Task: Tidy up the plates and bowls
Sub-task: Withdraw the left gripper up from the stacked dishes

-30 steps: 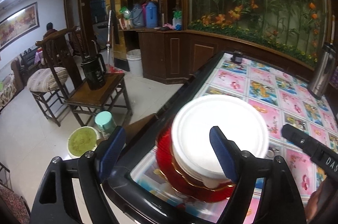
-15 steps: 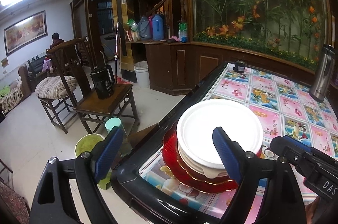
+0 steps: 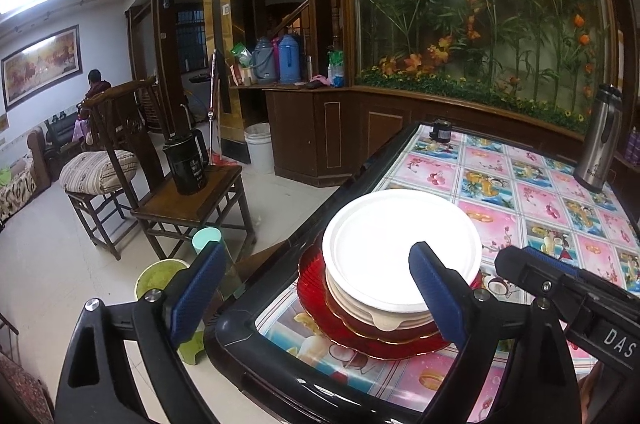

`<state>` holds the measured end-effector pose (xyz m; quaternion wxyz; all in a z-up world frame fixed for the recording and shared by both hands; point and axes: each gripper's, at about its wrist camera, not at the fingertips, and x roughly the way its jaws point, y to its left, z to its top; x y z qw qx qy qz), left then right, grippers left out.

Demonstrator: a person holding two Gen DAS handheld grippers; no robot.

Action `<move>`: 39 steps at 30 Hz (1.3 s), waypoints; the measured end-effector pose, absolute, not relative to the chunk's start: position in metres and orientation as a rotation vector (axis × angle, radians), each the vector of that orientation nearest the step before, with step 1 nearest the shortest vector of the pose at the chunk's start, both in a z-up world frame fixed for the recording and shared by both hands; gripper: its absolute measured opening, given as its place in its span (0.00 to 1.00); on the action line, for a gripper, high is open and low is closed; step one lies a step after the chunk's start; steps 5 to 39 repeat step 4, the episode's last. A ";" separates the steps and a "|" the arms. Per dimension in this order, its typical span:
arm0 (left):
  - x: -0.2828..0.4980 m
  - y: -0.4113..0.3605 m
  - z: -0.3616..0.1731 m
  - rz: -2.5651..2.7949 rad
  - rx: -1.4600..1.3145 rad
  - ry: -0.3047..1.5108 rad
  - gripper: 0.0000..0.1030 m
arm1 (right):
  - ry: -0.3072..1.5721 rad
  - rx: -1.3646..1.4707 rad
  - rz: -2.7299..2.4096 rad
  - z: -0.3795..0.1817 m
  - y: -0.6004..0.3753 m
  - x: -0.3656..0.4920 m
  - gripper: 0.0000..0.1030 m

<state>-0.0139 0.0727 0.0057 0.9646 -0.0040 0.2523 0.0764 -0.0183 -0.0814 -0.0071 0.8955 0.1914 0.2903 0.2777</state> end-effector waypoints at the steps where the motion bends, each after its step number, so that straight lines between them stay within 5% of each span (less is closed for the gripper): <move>1: -0.014 0.072 0.005 0.157 -0.006 0.512 0.90 | 0.601 0.397 0.575 -0.007 -0.081 -0.018 0.43; 39: -0.013 0.072 0.004 0.172 0.003 0.514 0.90 | 0.601 0.399 0.574 -0.007 -0.081 -0.018 0.43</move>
